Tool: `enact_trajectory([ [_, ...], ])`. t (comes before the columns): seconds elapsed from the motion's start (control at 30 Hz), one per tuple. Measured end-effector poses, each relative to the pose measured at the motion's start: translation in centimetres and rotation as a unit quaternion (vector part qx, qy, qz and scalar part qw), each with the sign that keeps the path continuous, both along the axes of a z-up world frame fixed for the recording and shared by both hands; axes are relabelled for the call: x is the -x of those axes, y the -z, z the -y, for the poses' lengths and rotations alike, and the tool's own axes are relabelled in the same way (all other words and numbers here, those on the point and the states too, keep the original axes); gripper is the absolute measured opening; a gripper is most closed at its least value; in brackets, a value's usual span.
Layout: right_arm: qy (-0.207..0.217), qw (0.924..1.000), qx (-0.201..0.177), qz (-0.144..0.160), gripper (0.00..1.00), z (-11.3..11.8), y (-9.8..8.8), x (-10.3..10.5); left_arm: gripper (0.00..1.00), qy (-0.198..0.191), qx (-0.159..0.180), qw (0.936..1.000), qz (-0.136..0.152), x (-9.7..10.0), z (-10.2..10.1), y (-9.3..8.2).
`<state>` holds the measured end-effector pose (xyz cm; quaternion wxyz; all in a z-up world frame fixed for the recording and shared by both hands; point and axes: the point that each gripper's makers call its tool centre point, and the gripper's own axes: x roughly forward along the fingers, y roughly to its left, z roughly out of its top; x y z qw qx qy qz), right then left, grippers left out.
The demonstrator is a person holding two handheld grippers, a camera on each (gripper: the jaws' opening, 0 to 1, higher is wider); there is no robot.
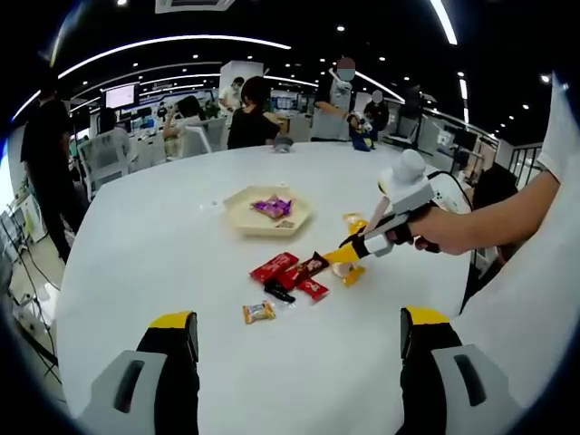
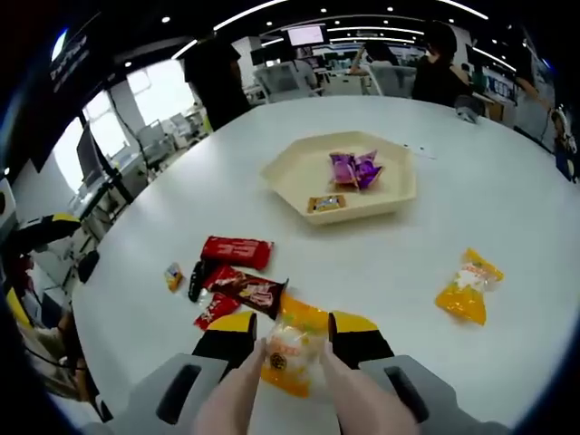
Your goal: Place the target food into the container with the food tongs after gripping and lifting it, then release it inside without dropping or visibly crushing the food.
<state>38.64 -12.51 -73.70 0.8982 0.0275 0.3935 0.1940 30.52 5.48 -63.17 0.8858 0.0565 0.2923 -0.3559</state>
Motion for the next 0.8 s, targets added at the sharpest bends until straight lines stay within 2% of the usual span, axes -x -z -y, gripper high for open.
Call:
enact_trajectory([
  [0.47, -0.025, 0.9996, 0.011, 0.006, 0.22, -0.49, 0.18, 0.01, 0.92, 0.002, 0.001, 1.0000, 0.002, 0.04, 0.24, -0.09],
  [0.8, -0.022, 0.9997, -0.008, -0.002, 0.22, -0.05, 0.06, -0.03, 0.92, -0.001, 0.000, 1.0000, 0.005, 0.13, 0.02, -0.28],
])
